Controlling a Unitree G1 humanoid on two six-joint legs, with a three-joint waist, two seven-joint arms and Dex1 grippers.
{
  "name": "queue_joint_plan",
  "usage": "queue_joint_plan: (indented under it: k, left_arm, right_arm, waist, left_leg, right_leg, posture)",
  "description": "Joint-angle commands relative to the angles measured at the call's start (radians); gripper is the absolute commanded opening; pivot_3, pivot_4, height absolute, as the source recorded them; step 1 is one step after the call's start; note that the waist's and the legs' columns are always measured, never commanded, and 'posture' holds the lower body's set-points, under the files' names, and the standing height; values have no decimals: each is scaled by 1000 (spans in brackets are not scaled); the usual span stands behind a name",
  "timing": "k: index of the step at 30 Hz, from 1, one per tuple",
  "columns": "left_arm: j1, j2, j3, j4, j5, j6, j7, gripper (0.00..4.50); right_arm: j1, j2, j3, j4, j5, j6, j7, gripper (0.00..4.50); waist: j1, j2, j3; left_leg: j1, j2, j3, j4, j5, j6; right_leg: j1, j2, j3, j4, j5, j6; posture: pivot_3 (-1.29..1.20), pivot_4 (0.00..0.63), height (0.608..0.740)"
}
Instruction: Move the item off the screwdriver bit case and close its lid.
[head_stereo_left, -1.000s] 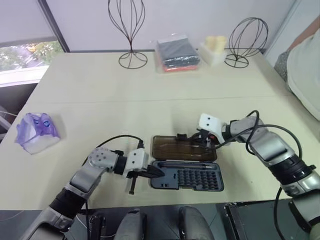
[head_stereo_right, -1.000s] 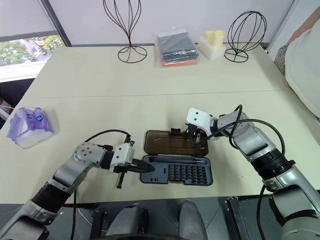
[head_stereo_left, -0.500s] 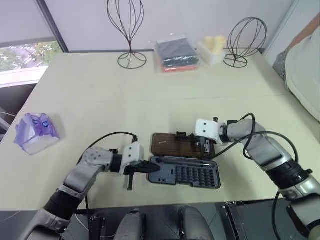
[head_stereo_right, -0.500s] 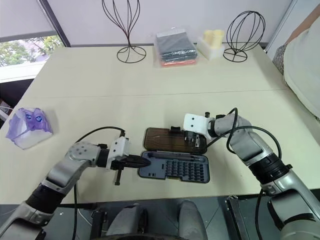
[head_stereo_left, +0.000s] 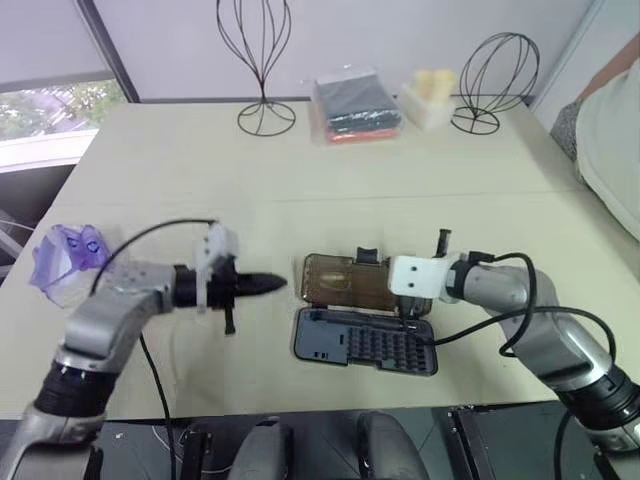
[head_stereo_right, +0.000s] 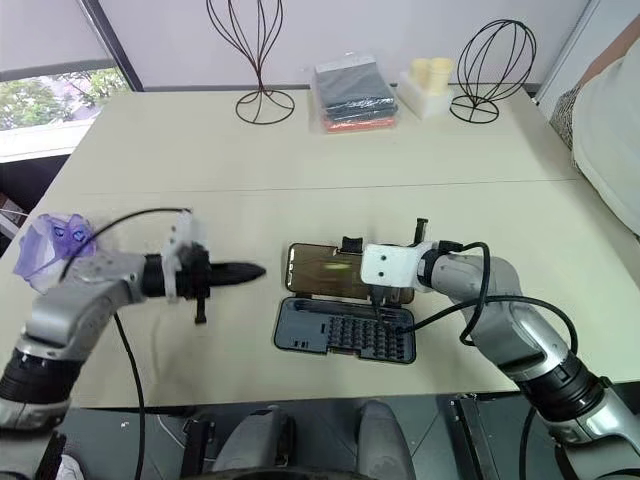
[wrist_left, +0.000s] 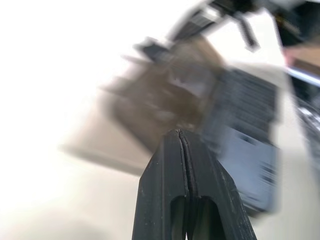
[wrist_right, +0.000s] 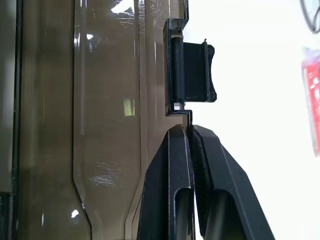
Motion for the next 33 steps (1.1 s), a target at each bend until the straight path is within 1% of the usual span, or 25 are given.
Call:
queue_joint_plan:
  k: [1, 4, 11, 18, 23, 32, 33]
  left_arm:
    - [-62, -9, 12, 113, 30, -26, 15, 0]
    - [-110, -47, -25, 232, 99, -102, 26, 0]
    - [-178, -167, -135, 427, 245, -298, 4, 0]
    - [-239, -274, -188, 561, 307, -408, -25, 0]
    - [-248, -319, -197, 568, 320, -431, -39, 0]
    - [-244, -345, -192, 555, 320, -418, -43, 0]
    - [-245, -348, -192, 556, 320, -418, -42, 0]
  right_arm:
    - [0, 9, -24, -55, -22, -3, 3, 106]
    - [8, 17, -20, -80, -26, 10, 16, 106]
    - [8, 27, -26, -108, -42, 27, 43, 106]
    - [1, 34, -34, -127, -53, 47, 60, 106]
    - [-1, 37, -37, -130, -58, 52, 65, 106]
    - [-3, 42, -41, -130, -59, 64, 65, 106]
    - [-3, 41, -42, -130, -59, 66, 65, 667]
  waist:
    - [0, 0, 0]
    - [1, 0, 0]
    - [2, 0, 0]
    - [2, 0, 0]
    - [1, 0, 0]
    - [2, 0, 0]
    - [3, 0, 0]
  left_leg:
    - [0, 0, 0, 0, 0, 0]
    - [0, 0, 0, 0, 0, 0]
    - [-1, -1, 1, 0, 3, -5]
    - [-1, -1, 1, 0, 2, -4]
    - [-1, -1, 1, 0, 2, -4]
    - [-1, -1, 1, 0, 2, -4]
    - [-1, -1, 1, 0, 2, -4]
  right_leg:
    - [0, 0, 0, 0, 0, 0]
    - [0, 0, 0, 0, 0, 0]
    - [0, 0, -1, 0, 0, 0]
    - [0, 0, -1, 0, 0, 0]
    - [0, 0, -1, 0, 0, 0]
    - [0, 0, -1, 0, 0, 0]
    - [0, 0, -1, 0, 0, 0]
  posture:
    - [0, 150, 740]
    - [0, 150, 740]
    - [0, 150, 740]
    - [0, 150, 740]
    - [0, 150, 740]
    - [0, 150, 740]
    - [0, 150, 740]
